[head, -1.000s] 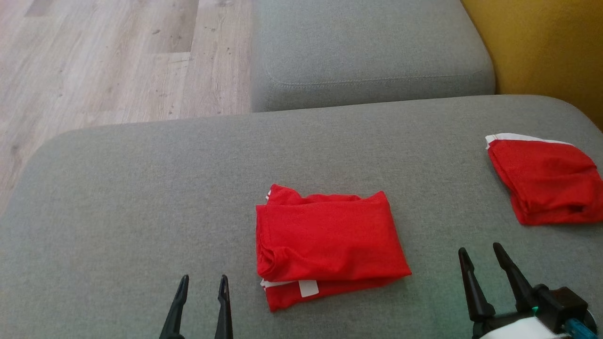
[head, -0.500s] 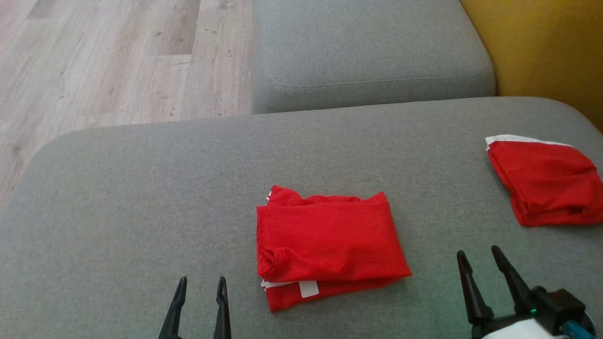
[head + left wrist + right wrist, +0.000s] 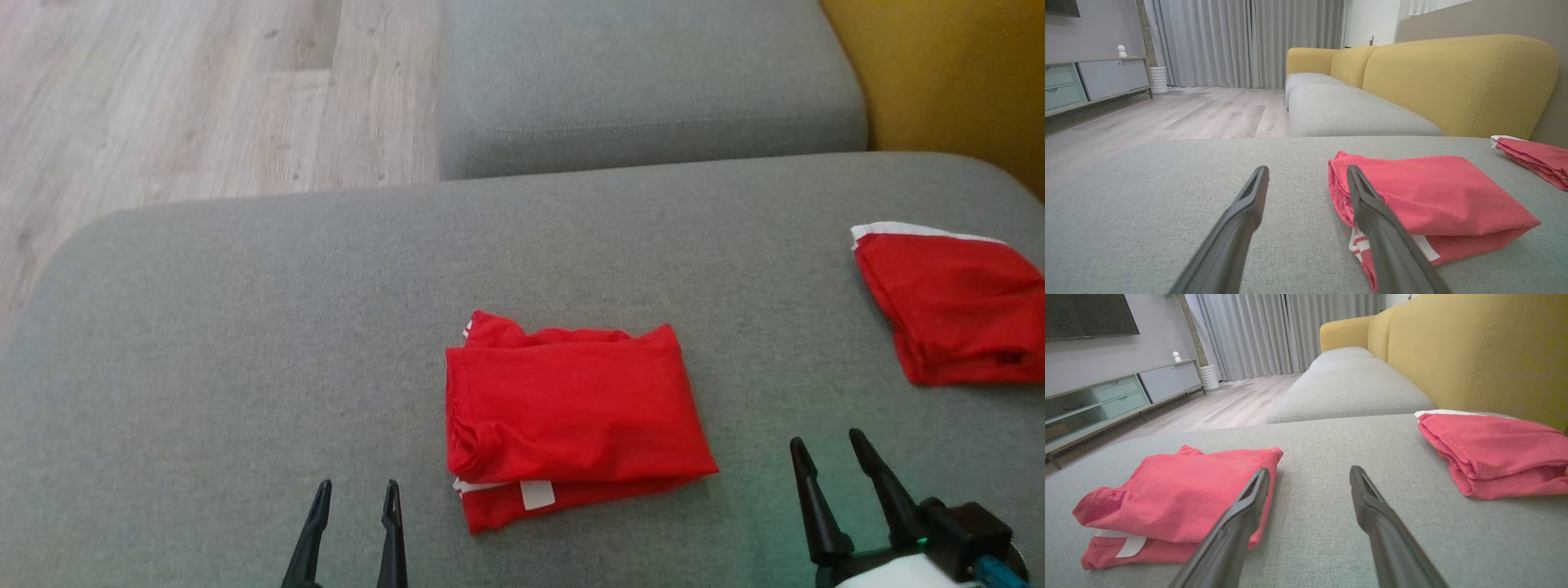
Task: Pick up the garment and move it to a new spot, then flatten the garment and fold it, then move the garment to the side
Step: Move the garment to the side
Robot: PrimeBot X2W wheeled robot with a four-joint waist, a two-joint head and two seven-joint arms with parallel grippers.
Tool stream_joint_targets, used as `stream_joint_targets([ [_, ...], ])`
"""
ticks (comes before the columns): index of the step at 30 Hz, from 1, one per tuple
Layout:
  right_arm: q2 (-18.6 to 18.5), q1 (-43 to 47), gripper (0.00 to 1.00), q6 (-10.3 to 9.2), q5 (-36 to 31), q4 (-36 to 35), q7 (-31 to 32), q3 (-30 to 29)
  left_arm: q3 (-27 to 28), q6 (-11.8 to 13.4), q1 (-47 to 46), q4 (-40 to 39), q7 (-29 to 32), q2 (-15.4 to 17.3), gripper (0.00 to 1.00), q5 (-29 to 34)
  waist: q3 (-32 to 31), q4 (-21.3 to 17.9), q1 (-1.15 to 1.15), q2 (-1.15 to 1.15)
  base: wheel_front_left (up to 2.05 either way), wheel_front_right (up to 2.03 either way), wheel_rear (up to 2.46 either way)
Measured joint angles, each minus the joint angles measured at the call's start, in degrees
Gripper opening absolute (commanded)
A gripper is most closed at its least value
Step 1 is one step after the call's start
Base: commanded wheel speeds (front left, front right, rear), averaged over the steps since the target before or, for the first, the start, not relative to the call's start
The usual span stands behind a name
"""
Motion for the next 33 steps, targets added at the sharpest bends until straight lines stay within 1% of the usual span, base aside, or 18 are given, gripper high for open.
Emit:
stream_joint_targets([
  [3,0.0,-0.3,1.00,0.00,0.4,1.1,0.0,0.4,-0.5,0.4,-0.1,-0.1,0.0,0.0,1.00,0.0,1.0,0.3,0.00,0.00,0.00,0.00,0.00],
  [6,-0.1,-1.4,1.00,0.00,1.5,4.1,0.0,1.6,-1.2,0.9,-0.3,-0.1,0.0,0.0,1.00,-0.1,2.4,0.7,0.00,0.00,0.00,0.00,0.00],
  [8,-0.3,-3.5,1.00,0.00,2.5,6.6,0.0,3.0,-2.0,0.9,-0.6,-0.1,0.0,0.0,1.00,-0.5,3.3,1.0,0.00,0.00,0.00,0.00,0.00],
  [9,-0.5,-6.5,1.00,0.00,4.1,9.4,0.3,4.7,-2.9,1.4,-1.6,-0.1,0.0,0.0,1.00,-0.6,4.4,1.4,0.00,0.00,0.00,0.00,0.00],
  [11,-0.6,-8.1,1.00,0.00,5.2,10.4,1.2,5.6,-3.1,1.5,-2.2,-0.3,0.0,0.0,1.00,-0.7,5.0,1.6,0.00,0.00,0.00,0.00,0.00],
  [12,-0.7,-11.4,1.00,0.00,7.4,12.1,3.0,7.3,-3.5,2.0,-3.5,-0.9,0.0,0.0,1.00,-1.2,6.1,2.1,0.01,0.00,0.00,0.00,0.00],
  [16,-0.4,-16.8,1.00,0.00,12.2,16.1,6.6,9.2,-3.9,2.7,-5.4,-1.6,0.0,0.0,1.00,-1.3,7.9,3.2,0.01,0.00,0.00,0.00,0.00],
  [20,0.2,-20.5,1.00,0.00,14.8,21.3,10.6,12.6,-4.4,3.0,-6.3,-1.7,0.0,-0.1,1.00,-1.3,9.3,4.1,0.01,0.00,0.00,0.00,0.00],
  [21,0.2,-21.1,0.63,0.00,15.3,22.5,11.3,13.4,-4.5,3.3,-6.5,-1.7,0.0,-0.1,1.00,-1.2,9.6,4.3,0.01,0.00,0.00,0.00,0.00],
  [22,0.2,-21.6,0.20,0.00,15.9,23.1,11.6,14.0,-4.6,3.5,-6.7,-1.8,0.0,-0.1,1.00,-1.2,9.9,4.5,0.01,0.00,0.00,0.00,0.00],
  [23,0.1,-22.0,0.00,0.00,16.2,23.4,11.4,14.3,-4.7,3.5,-6.9,-1.9,0.0,-0.1,1.00,-1.2,10.2,4.6,0.01,0.00,0.00,0.00,0.00],
  [27,-0.8,-23.8,0.00,0.00,15.7,23.6,7.8,14.4,-5.0,3.8,-7.7,-3.4,0.0,-0.1,1.00,-1.2,11.3,3.8,0.01,0.00,0.00,0.00,0.00],
  [29,-2.8,-25.0,0.00,0.00,13.8,23.6,6.5,13.8,-4.8,3.9,-7.7,-3.5,0.0,-0.1,1.00,-1.3,11.9,2.7,0.00,0.00,0.00,0.00,0.00],
  [33,-8.5,-28.4,0.00,0.00,11.3,21.9,5.8,10.3,-4.9,3.9,-8.9,-5.0,0.0,-0.1,1.00,-2.1,13.7,0.2,0.00,0.00,0.00,0.00,0.00],
])
